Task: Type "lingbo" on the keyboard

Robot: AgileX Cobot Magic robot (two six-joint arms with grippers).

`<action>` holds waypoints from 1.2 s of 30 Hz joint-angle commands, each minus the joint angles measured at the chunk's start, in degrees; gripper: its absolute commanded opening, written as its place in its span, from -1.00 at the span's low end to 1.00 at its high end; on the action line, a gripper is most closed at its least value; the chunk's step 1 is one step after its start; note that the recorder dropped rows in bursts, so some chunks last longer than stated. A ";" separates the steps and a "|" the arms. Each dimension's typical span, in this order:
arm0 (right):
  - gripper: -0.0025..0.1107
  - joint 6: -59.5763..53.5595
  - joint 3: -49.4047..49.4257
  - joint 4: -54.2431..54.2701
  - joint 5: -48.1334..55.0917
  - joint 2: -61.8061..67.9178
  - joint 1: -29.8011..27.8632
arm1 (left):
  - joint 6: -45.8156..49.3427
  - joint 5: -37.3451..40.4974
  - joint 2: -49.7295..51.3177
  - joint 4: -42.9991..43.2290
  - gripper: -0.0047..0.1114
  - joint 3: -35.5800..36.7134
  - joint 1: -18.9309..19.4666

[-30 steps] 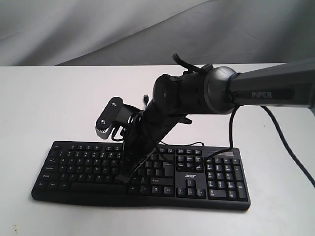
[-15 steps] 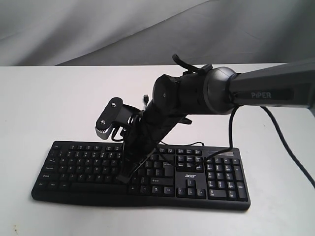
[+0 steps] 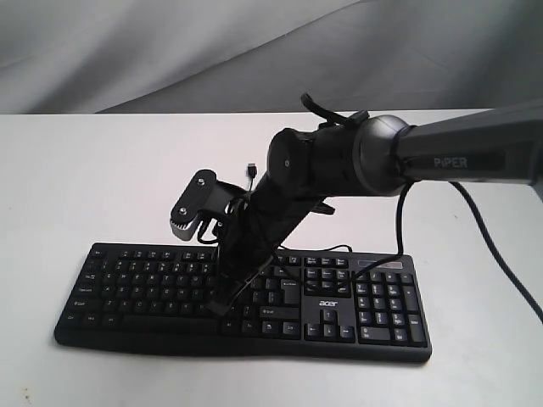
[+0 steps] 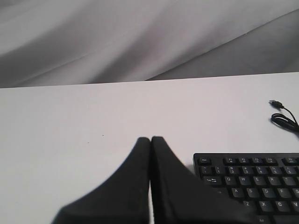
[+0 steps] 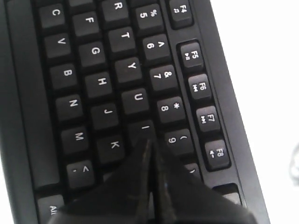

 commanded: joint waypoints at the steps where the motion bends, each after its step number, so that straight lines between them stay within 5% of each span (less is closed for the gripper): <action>1: -0.96 -0.28 0.28 0.02 0.22 -0.13 -0.26 | -0.12 -0.41 -0.21 -0.21 -0.91 0.28 0.06; 36: -0.96 -1.20 0.28 0.12 1.22 -0.46 -0.26 | -0.12 -0.41 -0.21 -0.21 -0.91 0.28 0.06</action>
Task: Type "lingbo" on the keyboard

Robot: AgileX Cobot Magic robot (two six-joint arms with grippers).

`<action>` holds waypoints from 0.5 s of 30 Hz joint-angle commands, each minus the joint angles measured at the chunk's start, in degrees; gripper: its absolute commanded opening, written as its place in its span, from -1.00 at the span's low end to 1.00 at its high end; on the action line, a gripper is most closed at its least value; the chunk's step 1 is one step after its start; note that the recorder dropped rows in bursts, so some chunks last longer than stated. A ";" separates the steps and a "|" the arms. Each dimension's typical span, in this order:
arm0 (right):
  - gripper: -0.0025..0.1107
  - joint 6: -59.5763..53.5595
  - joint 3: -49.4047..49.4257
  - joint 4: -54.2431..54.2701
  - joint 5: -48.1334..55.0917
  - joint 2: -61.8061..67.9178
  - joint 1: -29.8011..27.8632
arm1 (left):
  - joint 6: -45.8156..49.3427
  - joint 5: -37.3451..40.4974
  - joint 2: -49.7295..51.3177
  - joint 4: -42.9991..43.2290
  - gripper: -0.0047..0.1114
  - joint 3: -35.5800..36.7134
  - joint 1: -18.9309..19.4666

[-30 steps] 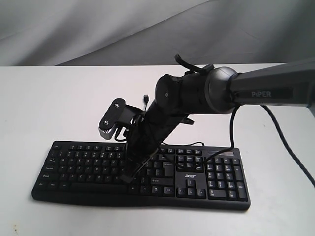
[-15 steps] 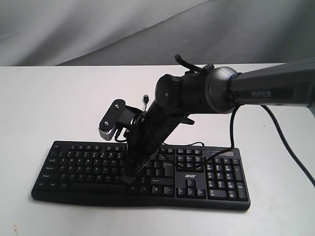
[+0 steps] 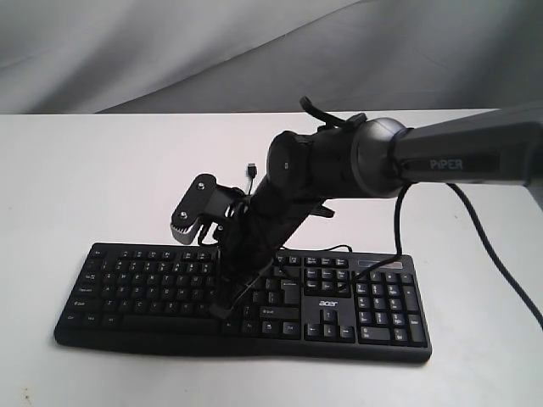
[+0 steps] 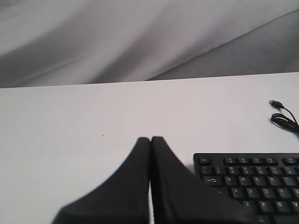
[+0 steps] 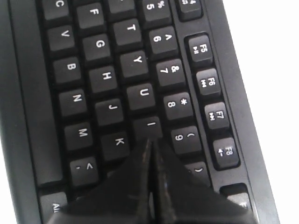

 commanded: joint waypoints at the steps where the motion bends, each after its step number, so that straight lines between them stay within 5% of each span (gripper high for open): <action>1: -0.96 -0.62 0.28 -0.13 0.63 -1.79 -0.26 | -0.12 -0.41 -0.21 -0.21 -0.91 0.28 0.06; 10: -0.96 0.22 0.28 -2.24 0.68 -8.99 -0.33 | -0.12 -0.41 -0.21 -0.21 -0.91 0.28 0.06; 15: -0.96 11.01 0.28 -11.84 -0.91 -25.92 -0.33 | -0.12 -0.41 -0.21 -0.21 -0.91 0.28 0.06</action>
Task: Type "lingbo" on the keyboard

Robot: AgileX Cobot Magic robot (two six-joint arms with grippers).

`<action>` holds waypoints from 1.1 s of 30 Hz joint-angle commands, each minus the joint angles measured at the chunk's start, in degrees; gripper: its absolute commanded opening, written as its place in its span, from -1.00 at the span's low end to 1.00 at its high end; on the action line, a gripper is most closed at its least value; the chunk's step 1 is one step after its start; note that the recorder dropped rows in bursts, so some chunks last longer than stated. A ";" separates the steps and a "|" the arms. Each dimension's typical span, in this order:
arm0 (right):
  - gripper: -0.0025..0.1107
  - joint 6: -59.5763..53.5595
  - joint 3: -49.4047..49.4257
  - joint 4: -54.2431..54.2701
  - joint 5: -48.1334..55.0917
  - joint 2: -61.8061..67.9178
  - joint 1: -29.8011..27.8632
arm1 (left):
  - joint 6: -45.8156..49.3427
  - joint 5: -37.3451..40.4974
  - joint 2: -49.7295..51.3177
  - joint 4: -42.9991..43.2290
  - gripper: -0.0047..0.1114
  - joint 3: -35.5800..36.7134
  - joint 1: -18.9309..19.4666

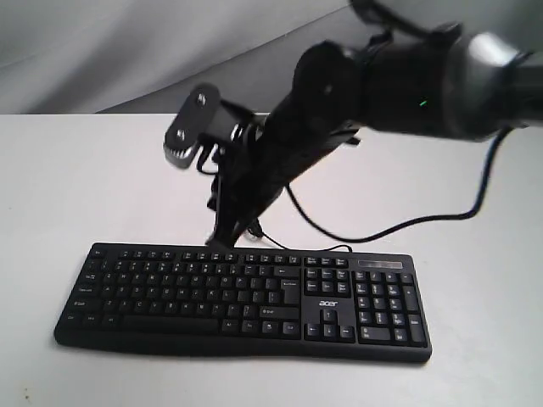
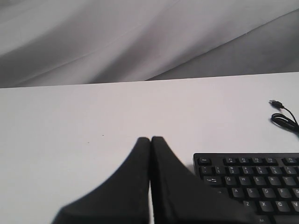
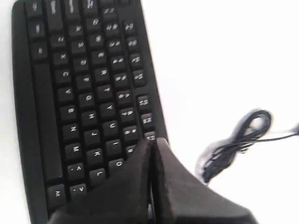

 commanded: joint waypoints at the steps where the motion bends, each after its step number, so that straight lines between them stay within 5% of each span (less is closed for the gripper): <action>1: -0.96 6.73 0.19 -4.52 -0.91 -12.53 -0.33 | -0.12 -0.41 -0.21 -0.21 -0.91 0.28 0.06; 17: -0.96 10.74 0.19 -1.77 -1.20 -33.46 -0.33 | -0.12 -0.41 -0.21 -0.21 -0.91 0.28 0.06; 21: -0.96 19.47 0.19 -2.89 -13.81 -34.18 -1.11 | -0.12 -0.41 -0.21 -0.21 -0.91 0.28 0.06; 24: -0.96 35.81 2.05 -4.97 -12.78 -34.68 -8.40 | -0.12 -0.41 -0.21 -0.21 -0.91 0.28 0.06; 33: -0.96 36.36 32.92 -4.19 -29.73 -50.37 -24.62 | -0.12 -0.41 -0.21 -0.21 -0.91 0.28 0.06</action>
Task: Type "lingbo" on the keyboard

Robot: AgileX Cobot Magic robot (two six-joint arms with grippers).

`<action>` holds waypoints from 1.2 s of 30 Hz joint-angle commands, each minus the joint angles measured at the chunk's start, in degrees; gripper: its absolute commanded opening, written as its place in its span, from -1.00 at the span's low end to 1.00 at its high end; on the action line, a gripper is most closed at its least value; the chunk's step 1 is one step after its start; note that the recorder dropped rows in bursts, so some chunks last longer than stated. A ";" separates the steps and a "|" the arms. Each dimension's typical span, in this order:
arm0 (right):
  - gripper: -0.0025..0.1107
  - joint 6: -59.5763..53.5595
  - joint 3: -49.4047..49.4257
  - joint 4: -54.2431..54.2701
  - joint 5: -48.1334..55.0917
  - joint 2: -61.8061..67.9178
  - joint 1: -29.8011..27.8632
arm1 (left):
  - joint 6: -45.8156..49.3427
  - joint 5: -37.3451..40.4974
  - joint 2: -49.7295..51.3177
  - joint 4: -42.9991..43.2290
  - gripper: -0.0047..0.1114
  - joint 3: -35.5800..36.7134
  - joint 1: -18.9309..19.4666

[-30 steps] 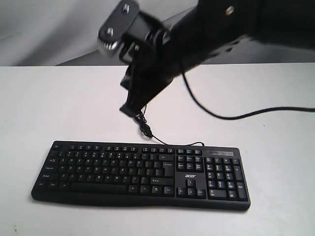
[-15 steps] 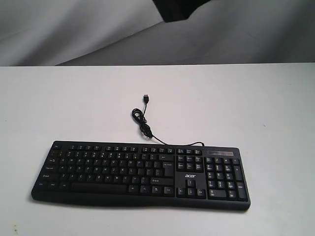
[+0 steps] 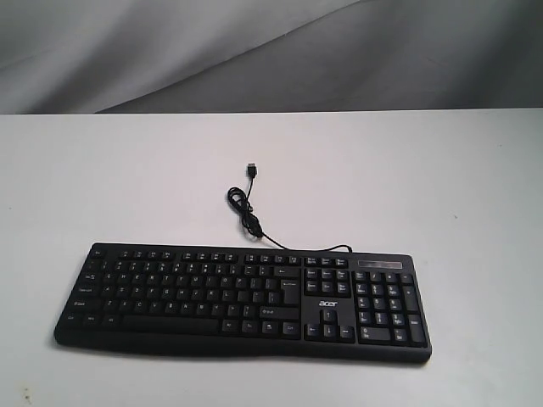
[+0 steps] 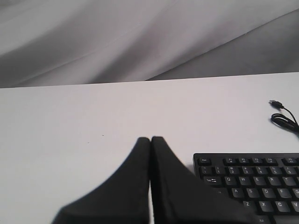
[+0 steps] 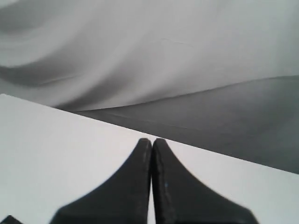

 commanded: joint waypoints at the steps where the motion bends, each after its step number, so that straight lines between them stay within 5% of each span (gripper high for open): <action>1: -0.96 0.63 16.99 -0.01 -12.71 -10.29 -7.67 | -0.12 -0.41 -0.21 -0.21 -0.91 0.28 0.06; 9: -0.96 0.74 45.47 3.98 -30.13 -32.20 -20.77 | -0.12 -0.41 -0.21 -0.21 -0.91 0.28 0.06; 15: -0.96 -0.62 58.10 7.53 -34.53 -41.24 -22.17 | -0.12 -0.41 -0.21 -0.21 -0.91 0.28 0.06; 21: -0.96 1.27 59.86 23.50 -32.89 -43.41 -22.00 | -0.12 -0.41 -0.21 -0.21 -0.91 0.28 0.06; 36: -0.96 -0.65 59.86 19.00 -33.65 -45.02 -21.93 | -0.12 -0.41 -0.21 -0.21 -0.91 0.28 0.06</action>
